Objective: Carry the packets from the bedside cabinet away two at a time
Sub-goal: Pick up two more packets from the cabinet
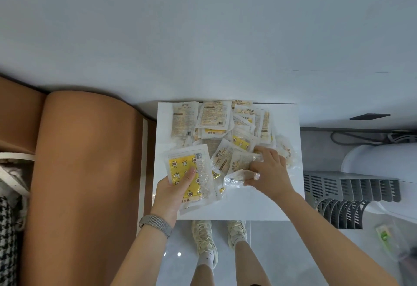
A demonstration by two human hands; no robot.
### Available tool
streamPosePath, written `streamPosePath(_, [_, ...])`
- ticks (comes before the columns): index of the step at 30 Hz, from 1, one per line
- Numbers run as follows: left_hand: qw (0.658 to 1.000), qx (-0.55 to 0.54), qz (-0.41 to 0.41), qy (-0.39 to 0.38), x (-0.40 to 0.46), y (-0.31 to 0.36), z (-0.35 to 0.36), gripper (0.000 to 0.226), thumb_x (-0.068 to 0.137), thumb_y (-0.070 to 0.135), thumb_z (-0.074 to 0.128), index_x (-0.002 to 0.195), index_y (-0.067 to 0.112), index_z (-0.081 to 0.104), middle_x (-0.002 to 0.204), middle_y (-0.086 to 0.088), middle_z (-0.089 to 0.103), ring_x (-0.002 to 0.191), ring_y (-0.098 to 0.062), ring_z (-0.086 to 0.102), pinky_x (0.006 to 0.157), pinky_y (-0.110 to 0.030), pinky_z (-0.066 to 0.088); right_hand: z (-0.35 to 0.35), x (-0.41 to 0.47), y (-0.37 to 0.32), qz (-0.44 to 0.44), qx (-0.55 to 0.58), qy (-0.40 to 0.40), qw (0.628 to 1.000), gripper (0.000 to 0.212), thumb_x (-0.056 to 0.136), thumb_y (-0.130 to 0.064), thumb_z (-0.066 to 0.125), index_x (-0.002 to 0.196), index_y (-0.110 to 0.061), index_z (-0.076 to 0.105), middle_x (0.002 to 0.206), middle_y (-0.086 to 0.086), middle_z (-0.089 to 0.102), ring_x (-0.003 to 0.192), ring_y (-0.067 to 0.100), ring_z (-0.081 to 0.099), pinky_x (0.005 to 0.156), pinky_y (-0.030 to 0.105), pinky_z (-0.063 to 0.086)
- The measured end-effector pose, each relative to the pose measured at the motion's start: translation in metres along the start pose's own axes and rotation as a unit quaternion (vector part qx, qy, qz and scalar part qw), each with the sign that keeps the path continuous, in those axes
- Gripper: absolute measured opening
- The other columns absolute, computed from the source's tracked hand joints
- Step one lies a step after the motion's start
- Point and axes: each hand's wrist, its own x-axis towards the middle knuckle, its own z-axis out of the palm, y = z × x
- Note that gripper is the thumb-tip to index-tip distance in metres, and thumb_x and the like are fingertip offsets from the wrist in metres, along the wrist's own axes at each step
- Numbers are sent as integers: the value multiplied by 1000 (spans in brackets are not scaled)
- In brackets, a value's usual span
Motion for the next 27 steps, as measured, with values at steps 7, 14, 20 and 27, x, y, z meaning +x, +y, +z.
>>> streamPosePath(7, [999,43,20,-4,-2,0,-4,19,77,23,72,95,16,72,91,-1,77,88,-21,74,79,-39,58,18,-22,-8,28,-60,137,988,34,47,-32,95,70,-21,73,97,4,66,93,31,62,91,44,29])
streamPosePath(14, [999,9,27,20,-9,0,-4,29,70,27,74,96,15,72,93,-2,77,88,-22,73,78,-40,58,13,-42,-8,8,140,89,986,26,71,-22,85,76,-11,61,89,-2,53,76,21,55,70,23,45])
streamPosePath(20, [997,0,64,50,-44,21,-9,11,81,18,72,92,15,73,88,0,77,81,-18,74,71,-34,59,-32,-70,-28,52,334,101,936,27,78,-19,80,94,-21,59,91,-10,59,84,9,58,69,14,45])
streamPosePath(27, [982,-52,113,145,-148,55,-43,7,83,22,74,89,18,74,88,-1,77,86,-23,74,76,-39,59,-117,-97,-104,2,530,-20,848,45,85,-13,73,123,-27,54,113,-9,67,96,-1,66,68,14,54])
